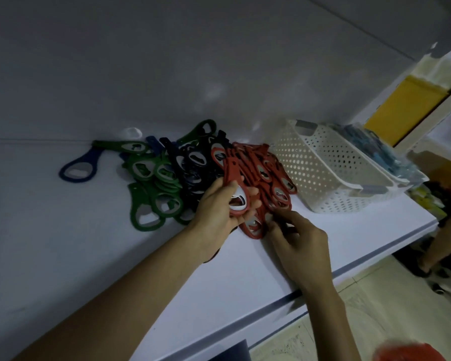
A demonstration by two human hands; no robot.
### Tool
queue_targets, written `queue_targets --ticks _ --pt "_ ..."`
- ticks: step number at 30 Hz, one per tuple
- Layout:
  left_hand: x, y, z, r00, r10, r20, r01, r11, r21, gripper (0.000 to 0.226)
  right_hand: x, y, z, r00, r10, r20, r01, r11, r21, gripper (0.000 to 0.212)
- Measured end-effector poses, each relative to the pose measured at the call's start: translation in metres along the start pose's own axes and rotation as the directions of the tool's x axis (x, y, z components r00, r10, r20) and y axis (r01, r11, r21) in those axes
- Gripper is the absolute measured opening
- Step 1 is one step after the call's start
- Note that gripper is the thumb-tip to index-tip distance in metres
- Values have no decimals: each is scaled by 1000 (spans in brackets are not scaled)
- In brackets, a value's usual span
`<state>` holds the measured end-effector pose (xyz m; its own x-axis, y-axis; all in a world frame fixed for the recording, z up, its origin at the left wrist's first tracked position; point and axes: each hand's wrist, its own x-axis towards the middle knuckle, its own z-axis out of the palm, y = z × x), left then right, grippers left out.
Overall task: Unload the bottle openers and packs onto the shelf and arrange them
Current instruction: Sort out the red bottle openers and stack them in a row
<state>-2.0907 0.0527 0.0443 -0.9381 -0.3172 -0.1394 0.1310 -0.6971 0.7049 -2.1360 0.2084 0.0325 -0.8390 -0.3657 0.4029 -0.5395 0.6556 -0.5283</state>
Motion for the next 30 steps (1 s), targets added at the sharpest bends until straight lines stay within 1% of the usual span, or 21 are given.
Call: queue_targets --ticks 2,3,6,7,8,9,11,12,13,14,15,17,18,19,21,22,23,24,26,28,30 --pt "1 -1 -1 1000 19 -3 -19 1000 -6 18 1 2 -2 996 -4 92 2 1000 22 30" --pt "1 -1 -1 1000 24 -12 -24 1000 -14 18 1 3 -3 994 -18 108 17 1000 14 32" --pt "2 -2 -2 1000 7 -27 -8 999 -47 21 -1 3 -1 991 -130 25 132 987 -93 27" --pt "3 -1 -2 1000 -4 -30 3 999 -51 25 -2 3 1 987 -158 -20 154 979 -135 27" --pt "3 -1 -2 999 -11 -35 10 999 -40 28 -2 3 2 988 -140 -69 130 982 -140 27" --pt "3 -2 -2 999 -14 -39 13 1000 -21 30 -1 1 2 989 -78 -122 67 994 -90 27" --pt "3 -3 -1 999 -11 -41 13 1000 28 28 2 -6 2 969 56 -242 -33 995 99 26" --pt "3 -4 0 999 -8 -40 10 998 56 27 3 -12 3 954 57 -293 -8 986 166 24" --pt "3 -3 1 999 -5 -36 8 997 79 29 3 -21 6 949 12 -314 55 977 204 22" --pt "2 -2 1 1000 -7 -25 9 996 92 33 3 -30 10 955 -57 -293 128 965 229 21" --pt "1 0 2 1000 -16 -8 17 996 92 37 3 -37 15 963 -140 -230 195 952 237 20" --pt "0 5 2 999 -50 -5 50 998 48 40 1 -45 25 964 -264 -46 267 930 252 20" --pt "0 7 -1 998 -60 -20 60 998 28 37 0 -45 27 964 -266 19 247 918 311 19" --pt "1 8 -3 998 -62 -27 63 998 24 33 0 -43 26 973 -229 41 192 891 411 19" --pt "2 8 -6 998 -54 -20 55 997 53 29 -1 -41 22 992 -124 20 82 763 641 18" --pt "2 7 -6 999 -50 -18 51 997 51 28 -2 -40 19 997 -76 -13 63 716 696 18" --pt "1 7 -6 999 -43 -22 44 999 29 28 -2 -38 17 998 -34 -60 66 711 700 17" --pt "2 7 -6 999 -33 -28 33 999 -1 28 -2 -36 16 994 10 -106 64 741 669 16" --pt "3 9 -7 999 -5 -33 3 998 -60 27 -1 -33 18 986 97 -133 -10 842 539 17" --pt "4 13 -9 998 35 -48 -40 995 -94 29 0 -34 21 990 130 -48 -102 920 379 10" --pt "6 15 -10 992 107 -69 -113 989 -91 31 2 -35 23 995 96 32 -100 978 181 27"
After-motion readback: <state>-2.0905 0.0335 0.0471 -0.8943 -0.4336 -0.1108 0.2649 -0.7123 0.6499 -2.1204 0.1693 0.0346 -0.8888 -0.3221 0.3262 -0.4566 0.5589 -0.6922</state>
